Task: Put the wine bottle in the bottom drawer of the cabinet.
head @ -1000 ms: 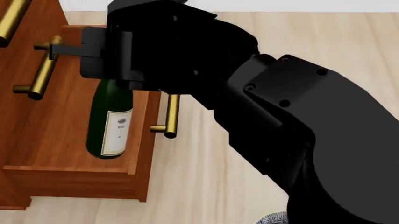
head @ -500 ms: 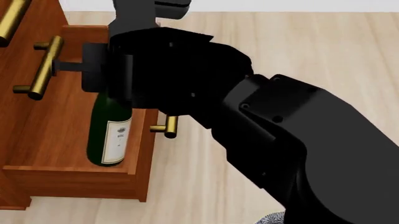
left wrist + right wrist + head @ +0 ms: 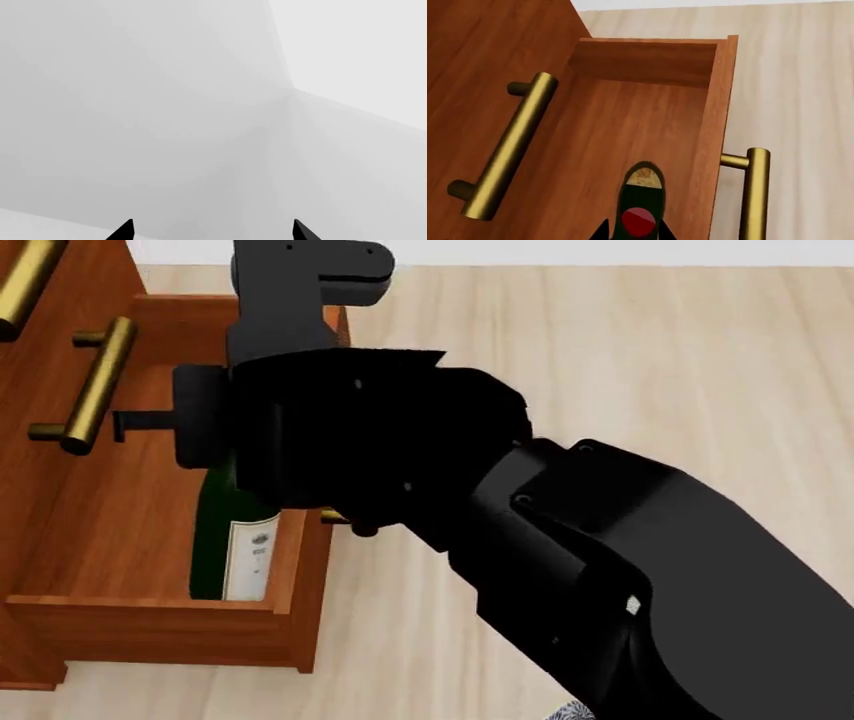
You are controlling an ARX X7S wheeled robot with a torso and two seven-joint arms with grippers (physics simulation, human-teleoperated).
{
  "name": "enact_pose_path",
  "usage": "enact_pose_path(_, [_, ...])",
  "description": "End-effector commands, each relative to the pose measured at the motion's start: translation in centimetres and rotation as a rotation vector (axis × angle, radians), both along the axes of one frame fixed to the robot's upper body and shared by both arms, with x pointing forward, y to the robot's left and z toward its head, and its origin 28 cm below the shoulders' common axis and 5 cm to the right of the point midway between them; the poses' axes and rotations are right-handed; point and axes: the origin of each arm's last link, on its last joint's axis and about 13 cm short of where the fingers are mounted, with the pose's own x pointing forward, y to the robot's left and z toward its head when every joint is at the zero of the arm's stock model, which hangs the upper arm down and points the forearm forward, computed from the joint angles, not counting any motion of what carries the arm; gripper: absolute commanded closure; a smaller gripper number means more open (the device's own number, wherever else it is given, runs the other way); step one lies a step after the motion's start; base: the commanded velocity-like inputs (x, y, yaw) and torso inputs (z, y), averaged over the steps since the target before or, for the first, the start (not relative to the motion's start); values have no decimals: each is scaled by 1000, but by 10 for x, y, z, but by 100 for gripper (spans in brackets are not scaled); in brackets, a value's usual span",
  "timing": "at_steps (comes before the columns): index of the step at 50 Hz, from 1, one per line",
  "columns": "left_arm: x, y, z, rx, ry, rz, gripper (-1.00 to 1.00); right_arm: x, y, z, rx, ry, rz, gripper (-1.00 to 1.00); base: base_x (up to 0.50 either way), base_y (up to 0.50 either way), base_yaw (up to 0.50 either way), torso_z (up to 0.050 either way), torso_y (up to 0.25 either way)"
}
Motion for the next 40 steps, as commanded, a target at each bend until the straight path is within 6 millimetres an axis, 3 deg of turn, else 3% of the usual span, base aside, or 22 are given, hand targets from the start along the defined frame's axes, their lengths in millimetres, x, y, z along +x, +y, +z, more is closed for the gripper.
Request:
enact_pose_path(1, [0, 0, -1, 3, -1, -1, -100, -7, 0, -39, -139, 72, 60, 100, 0, 0, 0, 0, 0])
enact_pose_path(9, [0, 0, 1, 7, 1, -2, -100, -14, 2, -51, -175, 96, 108, 100, 0, 0, 0, 0, 0])
enact_pose_path(17, [1, -1, -3, 22, 15, 10, -100, -13, 1, -51, -170, 100, 98, 100, 0, 0, 0, 0, -3])
enact_pose_path(40, [1, -1, -3, 19, 16, 5, -100, -11, 2, -41, -162, 72, 91, 100, 0, 0, 0, 0, -112])
